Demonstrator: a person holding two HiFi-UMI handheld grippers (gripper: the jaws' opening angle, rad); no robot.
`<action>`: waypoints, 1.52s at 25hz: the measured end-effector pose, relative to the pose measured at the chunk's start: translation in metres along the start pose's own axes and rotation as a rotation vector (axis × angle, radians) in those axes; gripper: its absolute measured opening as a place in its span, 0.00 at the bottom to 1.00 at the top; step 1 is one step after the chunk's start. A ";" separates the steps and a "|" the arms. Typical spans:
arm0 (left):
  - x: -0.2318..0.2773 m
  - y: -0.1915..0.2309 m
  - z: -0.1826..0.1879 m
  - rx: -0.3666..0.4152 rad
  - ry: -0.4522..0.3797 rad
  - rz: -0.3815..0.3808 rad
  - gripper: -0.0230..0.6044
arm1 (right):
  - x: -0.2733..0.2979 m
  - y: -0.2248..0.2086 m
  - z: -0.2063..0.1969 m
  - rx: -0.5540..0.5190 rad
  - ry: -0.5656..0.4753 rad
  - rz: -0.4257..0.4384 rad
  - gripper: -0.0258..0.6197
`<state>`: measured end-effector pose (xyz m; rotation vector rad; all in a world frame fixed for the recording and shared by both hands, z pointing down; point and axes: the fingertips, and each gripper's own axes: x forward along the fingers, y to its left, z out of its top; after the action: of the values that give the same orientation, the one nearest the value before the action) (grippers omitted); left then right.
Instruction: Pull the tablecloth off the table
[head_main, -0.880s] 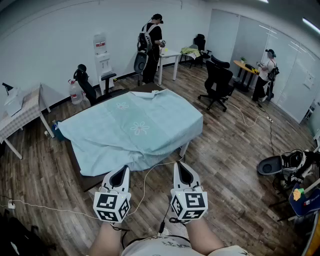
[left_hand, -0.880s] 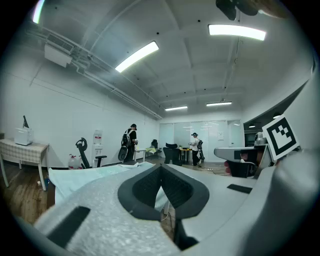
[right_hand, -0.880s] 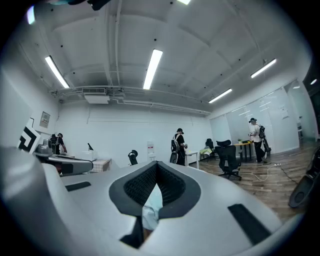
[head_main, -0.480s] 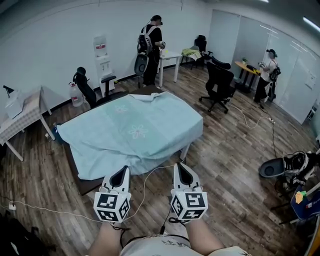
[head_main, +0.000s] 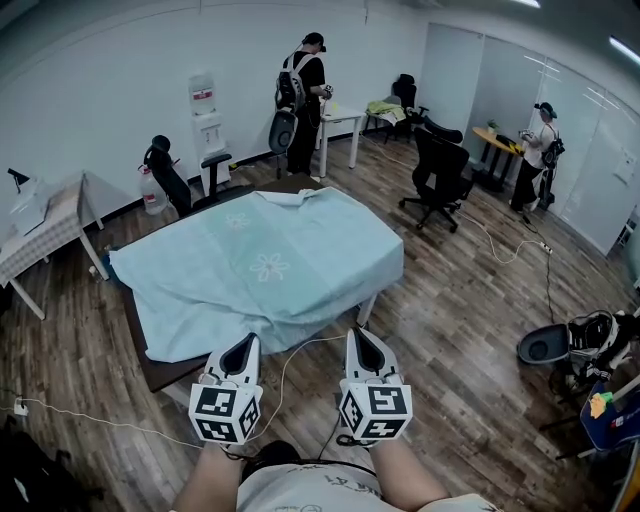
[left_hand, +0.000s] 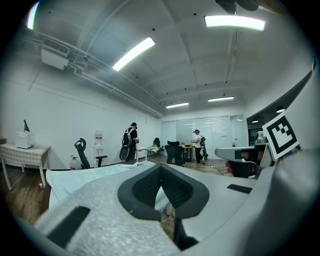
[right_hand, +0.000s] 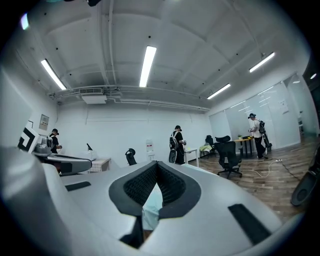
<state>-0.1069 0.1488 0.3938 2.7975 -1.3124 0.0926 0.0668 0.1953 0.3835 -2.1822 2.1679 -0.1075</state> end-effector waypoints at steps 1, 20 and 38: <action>0.003 0.000 -0.001 0.000 0.003 0.001 0.05 | 0.001 -0.003 0.000 0.000 0.001 -0.004 0.06; 0.120 0.018 -0.006 -0.019 0.012 -0.027 0.05 | 0.091 -0.060 -0.017 0.007 0.017 -0.037 0.06; 0.319 0.121 0.001 -0.069 0.049 0.007 0.05 | 0.304 -0.114 -0.010 -0.068 0.061 -0.060 0.06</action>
<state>0.0036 -0.1723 0.4189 2.7160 -1.2900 0.1128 0.1816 -0.1083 0.4059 -2.3109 2.1691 -0.1052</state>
